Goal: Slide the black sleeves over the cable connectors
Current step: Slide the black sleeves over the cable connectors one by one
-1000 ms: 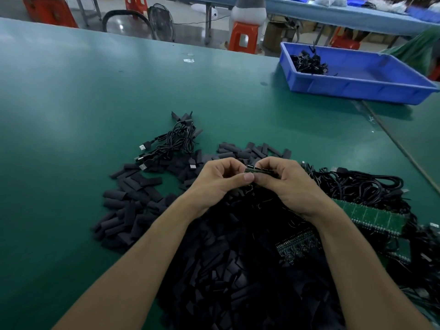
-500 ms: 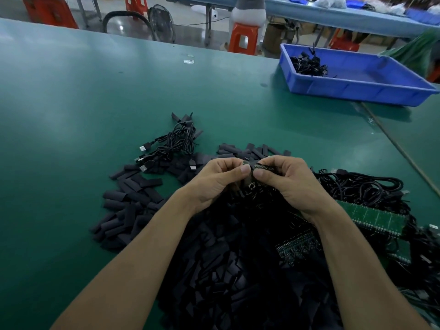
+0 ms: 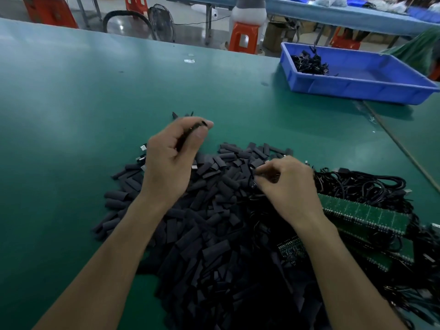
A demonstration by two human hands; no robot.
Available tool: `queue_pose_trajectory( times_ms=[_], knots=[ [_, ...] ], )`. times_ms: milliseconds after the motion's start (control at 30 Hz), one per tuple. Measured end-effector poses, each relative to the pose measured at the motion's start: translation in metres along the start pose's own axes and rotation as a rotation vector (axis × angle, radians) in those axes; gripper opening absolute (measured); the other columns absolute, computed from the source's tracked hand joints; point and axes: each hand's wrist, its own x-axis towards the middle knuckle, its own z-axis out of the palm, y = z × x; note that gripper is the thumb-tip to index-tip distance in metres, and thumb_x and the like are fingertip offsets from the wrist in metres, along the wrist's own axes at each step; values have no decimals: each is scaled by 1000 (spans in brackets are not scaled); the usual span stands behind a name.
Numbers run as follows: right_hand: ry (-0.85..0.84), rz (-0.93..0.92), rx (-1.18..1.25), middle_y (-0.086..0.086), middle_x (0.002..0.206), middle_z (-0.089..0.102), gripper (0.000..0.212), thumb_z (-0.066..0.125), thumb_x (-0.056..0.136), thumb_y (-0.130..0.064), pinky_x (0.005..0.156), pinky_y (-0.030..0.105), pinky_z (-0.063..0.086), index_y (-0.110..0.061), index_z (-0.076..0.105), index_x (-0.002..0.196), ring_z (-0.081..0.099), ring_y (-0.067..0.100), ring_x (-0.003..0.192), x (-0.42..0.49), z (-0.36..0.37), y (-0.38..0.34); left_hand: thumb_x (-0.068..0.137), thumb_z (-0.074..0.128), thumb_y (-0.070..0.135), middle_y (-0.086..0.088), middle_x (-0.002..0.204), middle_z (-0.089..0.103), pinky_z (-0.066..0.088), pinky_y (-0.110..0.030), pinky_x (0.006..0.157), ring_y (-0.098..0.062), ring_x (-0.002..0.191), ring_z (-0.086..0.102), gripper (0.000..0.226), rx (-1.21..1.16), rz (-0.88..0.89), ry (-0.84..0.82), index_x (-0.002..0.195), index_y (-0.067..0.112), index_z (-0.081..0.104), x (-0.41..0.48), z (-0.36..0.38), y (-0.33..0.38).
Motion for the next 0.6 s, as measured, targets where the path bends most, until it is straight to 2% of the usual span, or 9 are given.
queue_pose_trajectory(
  times_ms=[67, 167, 233, 300, 367, 433, 500, 600],
  knots=[
    [-112, -41, -123, -4, 100, 58, 27, 74, 86, -37, 92, 31, 46, -25, 74, 110, 55, 18, 103, -6, 2, -7, 103, 52, 21, 11, 103, 67, 49, -16, 84, -1, 97, 63, 22, 204, 78, -60, 118, 17, 68, -7, -6, -3],
    [-63, -128, -168, -2, 105, 56, 34, 69, 90, -42, 93, 33, 44, -26, 68, 119, 51, 19, 107, -15, 6, -23, 105, 43, 26, -1, 102, 66, 50, -32, 79, -16, 90, 61, 37, 329, 70, -155, 135, 13, 60, -21, -9, -12],
    [-25, -185, -163, -1, 103, 57, 28, 66, 93, -35, 88, 31, 45, -22, 68, 118, 54, 20, 104, -18, 12, -33, 104, 40, 29, -1, 106, 67, 52, -39, 80, -14, 91, 62, 42, 341, -1, -217, 142, 18, 54, -30, -9, -20],
    [-101, -159, -182, -1, 106, 57, 27, 61, 97, -36, 82, 29, 44, -21, 67, 119, 57, 20, 103, -20, 23, -40, 104, 42, 31, 5, 100, 69, 54, -39, 75, -8, 83, 61, 42, 329, -90, -270, 145, 27, 48, -36, -8, -26],
    [-187, -93, -225, 1, 111, 53, 30, 56, 99, -41, 81, 31, 46, -19, 63, 119, 57, 22, 105, -22, 35, -44, 104, 48, 29, 13, 88, 68, 55, -37, 70, -3, 76, 63, 36, 288, -166, -316, 140, 30, 46, -39, -5, -30],
    [-221, -69, -284, 4, 113, 50, 29, 53, 101, -41, 84, 35, 49, -16, 61, 113, 54, 24, 107, -24, 45, -46, 103, 55, 21, 20, 89, 69, 55, -31, 74, -1, 78, 67, 19, 261, -213, -333, 120, 28, 49, -41, 0, -33],
    [-196, -80, -288, 4, 112, 50, 20, 55, 101, -33, 82, 33, 47, -16, 63, 107, 53, 24, 105, -26, 51, -46, 100, 60, 17, 21, 87, 72, 53, -19, 75, 3, 79, 68, 18, 232, -271, -339, 104, 31, 50, -44, 3, -34],
    [-145, -99, -300, 3, 112, 53, 8, 58, 98, -20, 82, 31, 41, -18, 63, 104, 53, 25, 103, -29, 53, -43, 95, 68, 15, 19, 87, 73, 50, -10, 80, 6, 87, 68, 14, 225, -324, -359, 101, 27, 65, -47, 8, -32]
  ],
)
